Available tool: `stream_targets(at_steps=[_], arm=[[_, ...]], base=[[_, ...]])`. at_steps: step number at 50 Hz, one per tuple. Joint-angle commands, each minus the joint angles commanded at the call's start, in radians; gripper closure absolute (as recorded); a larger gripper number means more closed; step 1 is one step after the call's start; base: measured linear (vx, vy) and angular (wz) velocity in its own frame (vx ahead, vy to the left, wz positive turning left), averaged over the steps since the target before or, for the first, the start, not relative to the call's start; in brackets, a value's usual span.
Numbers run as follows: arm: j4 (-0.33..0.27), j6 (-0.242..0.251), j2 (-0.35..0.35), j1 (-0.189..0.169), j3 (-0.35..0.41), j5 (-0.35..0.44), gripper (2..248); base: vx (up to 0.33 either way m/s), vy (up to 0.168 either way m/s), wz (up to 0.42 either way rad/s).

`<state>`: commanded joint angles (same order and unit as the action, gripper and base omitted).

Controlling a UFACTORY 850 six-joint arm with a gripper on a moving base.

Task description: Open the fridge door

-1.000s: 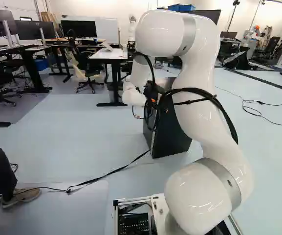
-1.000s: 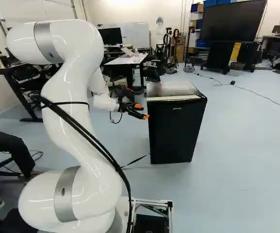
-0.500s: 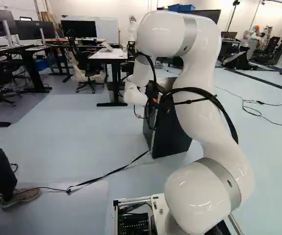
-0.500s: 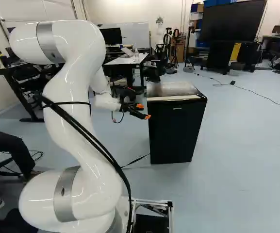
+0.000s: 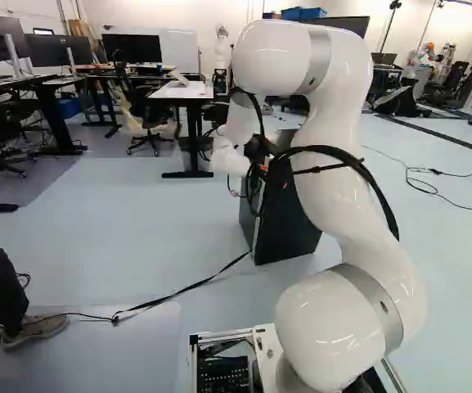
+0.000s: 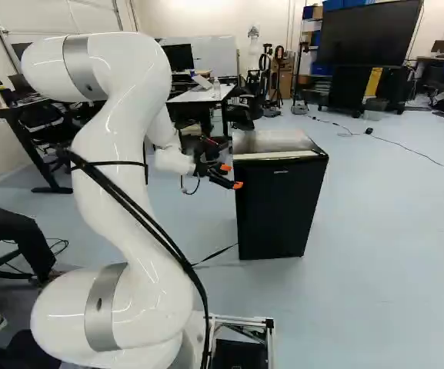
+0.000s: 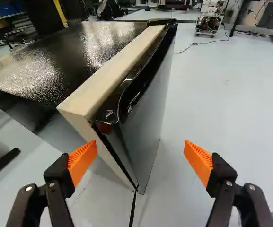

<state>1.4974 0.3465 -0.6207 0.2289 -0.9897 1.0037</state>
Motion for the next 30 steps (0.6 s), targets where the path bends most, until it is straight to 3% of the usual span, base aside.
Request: stream_targets(at_steps=[30], arm=[[0.014, 0.0, -0.001, -0.043, -0.002, 0.0, 3]], base=[[0.0, 0.0, 0.0]])
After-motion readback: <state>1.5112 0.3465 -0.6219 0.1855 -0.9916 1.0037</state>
